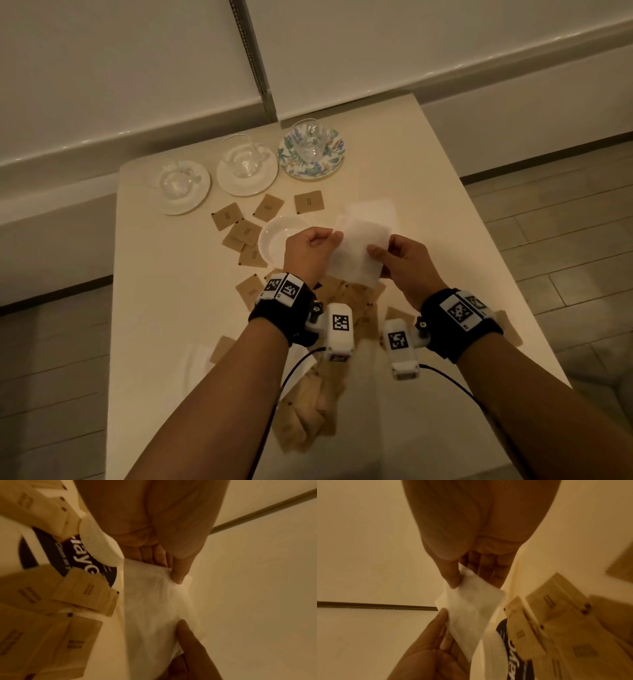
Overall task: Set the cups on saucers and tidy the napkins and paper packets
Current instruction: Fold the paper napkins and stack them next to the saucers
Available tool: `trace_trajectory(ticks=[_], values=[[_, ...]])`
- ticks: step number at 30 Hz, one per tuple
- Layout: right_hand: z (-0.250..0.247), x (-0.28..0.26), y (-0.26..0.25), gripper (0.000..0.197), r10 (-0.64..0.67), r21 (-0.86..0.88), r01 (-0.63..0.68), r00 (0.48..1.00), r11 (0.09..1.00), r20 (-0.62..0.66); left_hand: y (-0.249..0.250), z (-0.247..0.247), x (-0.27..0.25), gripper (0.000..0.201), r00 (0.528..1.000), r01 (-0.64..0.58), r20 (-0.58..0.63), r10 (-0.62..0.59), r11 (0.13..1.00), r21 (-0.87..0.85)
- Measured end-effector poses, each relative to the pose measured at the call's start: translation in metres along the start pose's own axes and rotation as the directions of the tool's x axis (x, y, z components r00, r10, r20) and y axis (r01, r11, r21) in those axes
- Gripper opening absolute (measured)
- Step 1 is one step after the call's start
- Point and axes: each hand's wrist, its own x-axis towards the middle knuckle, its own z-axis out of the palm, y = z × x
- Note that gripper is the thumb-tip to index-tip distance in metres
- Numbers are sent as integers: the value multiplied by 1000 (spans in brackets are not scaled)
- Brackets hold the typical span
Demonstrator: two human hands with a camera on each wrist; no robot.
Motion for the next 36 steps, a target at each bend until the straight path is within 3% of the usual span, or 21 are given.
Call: trace_trajectory(ticks=[5, 8, 13, 16, 26, 28, 31, 33, 35, 36], values=[[-30, 50, -7, 12, -75, -209, 47, 989, 977, -126, 4, 39, 33, 14, 997, 51, -60, -50, 999, 18], [-41, 77, -8, 15, -136, -331, 84, 981, 940, -136, 3, 56, 51, 15, 991, 100, -98, -96, 995, 32], [-46, 107, 3, 17, -66, -442, -5, 987, 897, -145, -4, 70, 70, 18, 982, 127, -157, -104, 982, 140], [-45, 115, 11, 16, -99, -544, 11, 986, 839, -133, -7, 71, 77, 18, 981, 116, -178, -83, 976, 186], [-45, 119, 19, 16, -122, -588, 10, 981, 809, -153, -14, 75, 81, 16, 986, 96, -155, -53, 953, 286], [-45, 118, 19, 20, -121, -583, -9, 975, 812, -184, -9, 76, 76, 19, 986, 65, -166, -17, 956, 288], [-45, 115, 17, 29, -211, -598, 20, 945, 801, -251, -3, 75, 65, 40, 977, -109, -128, 170, 917, 384], [-42, 112, 12, 26, -371, -678, 165, 913, 717, -169, 1, 77, 56, 42, 960, -243, -12, 280, 854, 460], [-35, 113, 8, 25, -468, -789, 336, 881, 514, 70, 0, 82, 56, 49, 949, -316, 179, 261, 737, 598], [-31, 113, 9, 28, -441, -837, 395, 872, 379, 211, -1, 84, 57, 53, 941, -338, 265, 212, 650, 681]])
